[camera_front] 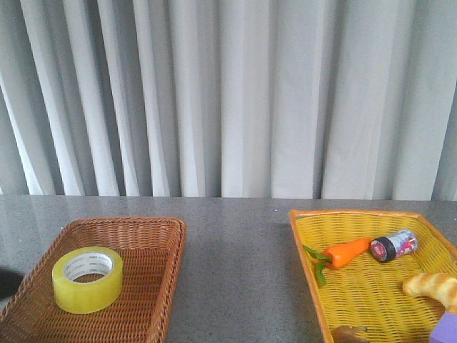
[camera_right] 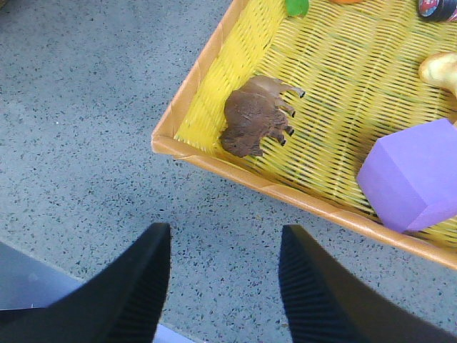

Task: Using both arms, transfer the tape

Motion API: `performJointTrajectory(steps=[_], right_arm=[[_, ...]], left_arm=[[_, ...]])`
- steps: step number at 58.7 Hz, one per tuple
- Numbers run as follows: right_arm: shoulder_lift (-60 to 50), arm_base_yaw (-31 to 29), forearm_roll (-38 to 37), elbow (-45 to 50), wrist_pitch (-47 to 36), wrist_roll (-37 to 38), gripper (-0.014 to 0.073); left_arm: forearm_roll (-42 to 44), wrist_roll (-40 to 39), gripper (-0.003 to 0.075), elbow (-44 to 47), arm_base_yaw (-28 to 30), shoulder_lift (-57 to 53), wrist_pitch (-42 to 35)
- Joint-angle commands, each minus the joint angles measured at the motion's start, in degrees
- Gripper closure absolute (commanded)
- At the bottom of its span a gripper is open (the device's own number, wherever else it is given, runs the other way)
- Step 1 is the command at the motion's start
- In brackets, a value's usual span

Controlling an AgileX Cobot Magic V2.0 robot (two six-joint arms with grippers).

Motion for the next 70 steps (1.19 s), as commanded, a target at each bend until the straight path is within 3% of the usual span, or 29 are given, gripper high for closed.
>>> performJointTrajectory(steps=[1,13,24,32,53,70], right_arm=[[-0.21,-0.31,-0.39,-1.28,-2.56,-0.05,0.0249],[-0.21,-0.31,0.25,-1.28,-2.74,0.14,0.0249],[-0.21,-0.31,0.31,-1.28,-2.76,0.14,0.0257],[-0.21,-0.31,0.45,-1.28,-2.76,0.14,0.0323],[-0.21,-0.31,1.64,-1.28,-2.81,0.07,0.0608],[-0.21,-0.31,1.49,-1.28,-2.75,0.07,0.0602]], left_arm=[[-0.68,-2.04,0.0195,6.39,-0.21,-6.74,-7.93],[-0.57,-3.93,0.0197,21.22,-0.21,-19.06,-13.75],[-0.57,-3.99,0.0227,28.39,-0.21,-26.03,-18.47],[-0.57,-4.34,0.0346,29.6,-0.21,-27.46,-19.98],[-0.57,-4.34,0.0724,29.6,-0.21,-27.46,-19.99],[-0.57,-4.34,0.0727,29.6,-0.21,-27.46,-19.14]])
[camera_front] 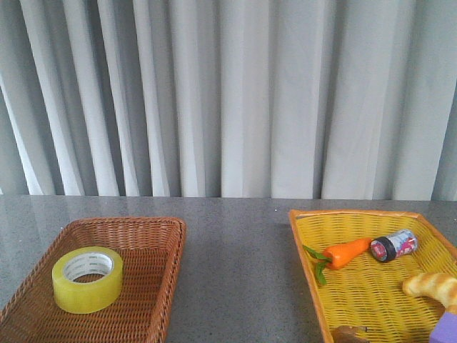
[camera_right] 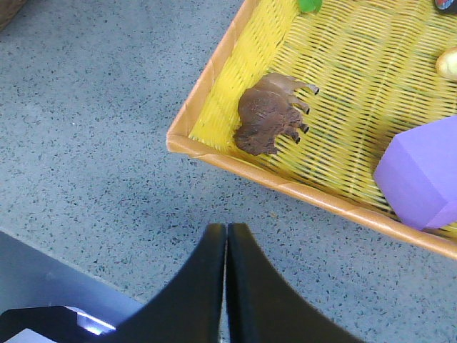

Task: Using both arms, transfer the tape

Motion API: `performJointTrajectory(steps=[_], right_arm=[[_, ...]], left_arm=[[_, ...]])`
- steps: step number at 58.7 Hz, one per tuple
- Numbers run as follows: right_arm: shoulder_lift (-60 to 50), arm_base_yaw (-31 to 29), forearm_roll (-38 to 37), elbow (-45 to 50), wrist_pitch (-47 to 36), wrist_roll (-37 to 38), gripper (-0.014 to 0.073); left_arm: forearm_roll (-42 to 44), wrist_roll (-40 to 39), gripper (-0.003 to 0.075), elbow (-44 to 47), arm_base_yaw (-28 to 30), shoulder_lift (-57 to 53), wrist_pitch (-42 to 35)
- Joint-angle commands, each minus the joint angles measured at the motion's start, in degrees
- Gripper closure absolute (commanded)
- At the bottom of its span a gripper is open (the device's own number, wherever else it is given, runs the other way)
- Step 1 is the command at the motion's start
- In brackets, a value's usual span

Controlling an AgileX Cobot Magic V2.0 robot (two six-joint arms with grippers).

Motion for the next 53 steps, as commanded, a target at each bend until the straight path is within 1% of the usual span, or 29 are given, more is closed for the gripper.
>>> performJointTrajectory(steps=[1,16,20,25,29,37,41,47,53], right_arm=[[-0.21,-0.31,-0.55,-1.28,-2.83,0.06,0.0602],[-0.21,-0.31,-0.55,-1.28,-2.84,0.06,0.0601],[-0.21,-0.31,-0.55,-1.28,-2.84,0.06,0.0601],[-0.21,-0.31,-0.55,-1.28,-2.84,0.06,0.0601],[-0.21,-0.31,-0.54,-1.28,-2.84,0.06,0.0601],[-0.21,-0.31,-0.57,-1.28,-2.84,0.06,0.0601],[-0.21,-0.31,-0.57,-1.28,-2.84,0.06,0.0601],[-0.21,-0.31,-0.57,-1.28,-2.84,0.06,0.0601],[-0.21,-0.31,-0.56,-1.28,-2.89,0.06,0.0601]], left_arm=[[-0.57,-0.65,0.0727,-1.25,-0.21,0.24,-3.48],[-0.57,-0.65,0.0727,-0.92,-0.21,-0.04,-3.87],[-0.27,-0.65,0.0727,0.81,-0.04,-2.34,-5.34],[-0.1,-0.73,0.0727,4.65,2.27,-7.31,-8.59],[-0.4,-1.1,0.0727,8.83,3.93,-11.51,-13.17],[-0.5,-1.1,0.0727,19.63,6.1,-20.08,-26.82],[-0.55,-1.1,0.0727,24.61,6.74,-23.69,-32.45],[-0.55,-1.1,0.0727,30.34,7.18,-28.25,-38.31],[-0.55,-1.1,0.0727,34.23,7.24,-31.07,-42.76]])
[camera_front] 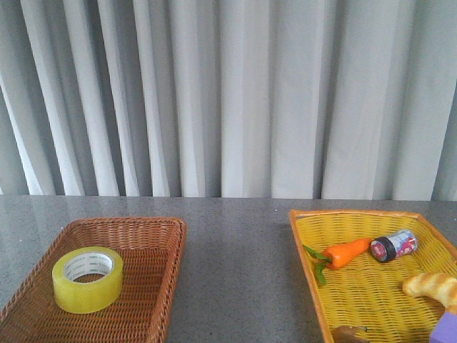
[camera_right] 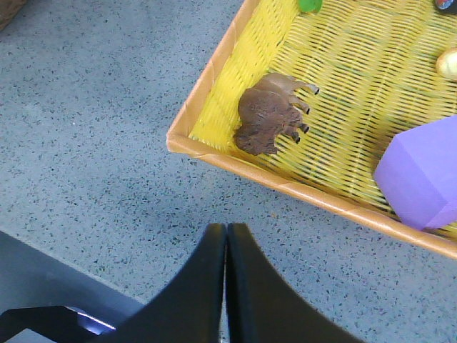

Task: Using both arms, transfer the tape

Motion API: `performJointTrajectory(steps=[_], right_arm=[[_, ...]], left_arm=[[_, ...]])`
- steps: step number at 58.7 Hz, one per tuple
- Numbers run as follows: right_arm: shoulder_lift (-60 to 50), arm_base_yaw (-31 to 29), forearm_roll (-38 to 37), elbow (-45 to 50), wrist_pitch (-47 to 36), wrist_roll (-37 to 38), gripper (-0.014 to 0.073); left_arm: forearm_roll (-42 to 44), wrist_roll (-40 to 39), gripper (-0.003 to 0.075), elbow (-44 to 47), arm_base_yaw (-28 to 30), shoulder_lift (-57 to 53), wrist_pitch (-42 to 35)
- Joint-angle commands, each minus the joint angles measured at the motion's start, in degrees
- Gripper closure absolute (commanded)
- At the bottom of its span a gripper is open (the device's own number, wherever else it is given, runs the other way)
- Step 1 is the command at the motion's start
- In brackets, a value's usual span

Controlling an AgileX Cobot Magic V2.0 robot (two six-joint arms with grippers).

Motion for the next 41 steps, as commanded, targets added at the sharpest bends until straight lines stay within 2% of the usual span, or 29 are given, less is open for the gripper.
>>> performJointTrajectory(steps=[1,3,41], right_arm=[[-0.21,-0.31,-0.61,-1.28,-2.94,0.06,0.0601],[-0.21,-0.31,-0.61,-1.28,-2.94,0.06,0.0601],[-0.21,-0.31,-0.56,-1.28,-2.92,0.06,0.0601]], left_arm=[[-0.57,-0.48,0.0727,1.51,0.15,-1.64,-9.84],[-0.57,-0.48,0.0727,2.43,0.15,-1.44,-11.46],[-0.57,-0.48,0.0727,2.34,0.03,-1.51,-10.63]])
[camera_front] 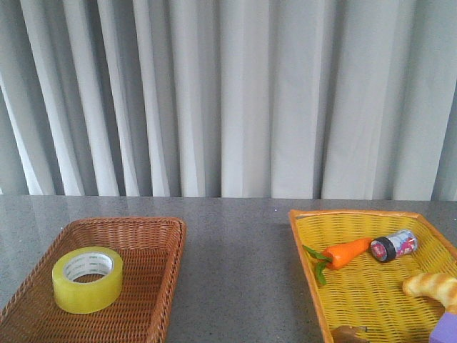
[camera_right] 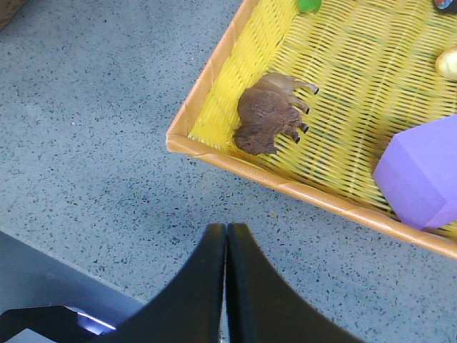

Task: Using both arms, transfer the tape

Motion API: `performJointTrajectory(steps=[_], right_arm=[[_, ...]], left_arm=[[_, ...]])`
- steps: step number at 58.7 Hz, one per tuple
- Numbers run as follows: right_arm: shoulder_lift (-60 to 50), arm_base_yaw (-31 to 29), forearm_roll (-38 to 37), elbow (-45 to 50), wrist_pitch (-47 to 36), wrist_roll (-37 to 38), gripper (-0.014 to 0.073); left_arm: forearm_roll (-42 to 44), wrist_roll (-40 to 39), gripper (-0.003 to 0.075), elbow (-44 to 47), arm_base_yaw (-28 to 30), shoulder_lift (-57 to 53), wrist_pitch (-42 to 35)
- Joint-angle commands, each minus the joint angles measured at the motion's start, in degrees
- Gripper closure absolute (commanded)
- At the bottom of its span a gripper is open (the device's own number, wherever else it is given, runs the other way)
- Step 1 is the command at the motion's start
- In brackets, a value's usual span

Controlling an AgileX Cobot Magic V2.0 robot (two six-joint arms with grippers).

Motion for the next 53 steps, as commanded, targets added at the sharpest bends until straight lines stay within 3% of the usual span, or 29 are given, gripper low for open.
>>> performJointTrajectory(steps=[1,9,13,36,50,53], right_arm=[[-0.21,-0.31,-0.56,-1.28,-2.87,0.06,0.0601],[-0.21,-0.31,-0.69,-1.12,-3.28,-0.16,0.0601],[-2.1,-1.17,-4.38,0.44,-5.59,-0.16,0.0601],[-31.2,-22.65,-0.44,31.49,-42.62,-0.08,0.0599],[-43.75,-26.0,0.73,47.97,-59.09,-0.03,0.0598],[-44.09,-26.0,0.73,48.02,-58.12,-0.03,0.0598]], left_arm=[[-0.57,-0.48,0.0727,-0.44,0.03,-0.99,-4.68],[-0.57,-0.48,0.0726,-0.44,0.03,-0.99,-4.68],[-0.57,-0.48,0.0725,-0.44,0.03,-0.99,-4.68],[-0.57,-0.48,0.0726,-0.5,0.03,-0.99,-4.74],[-0.57,-0.48,0.0726,-0.5,0.03,-0.99,-4.74],[-0.57,-0.48,0.0726,-0.5,0.03,-0.99,-4.74]])
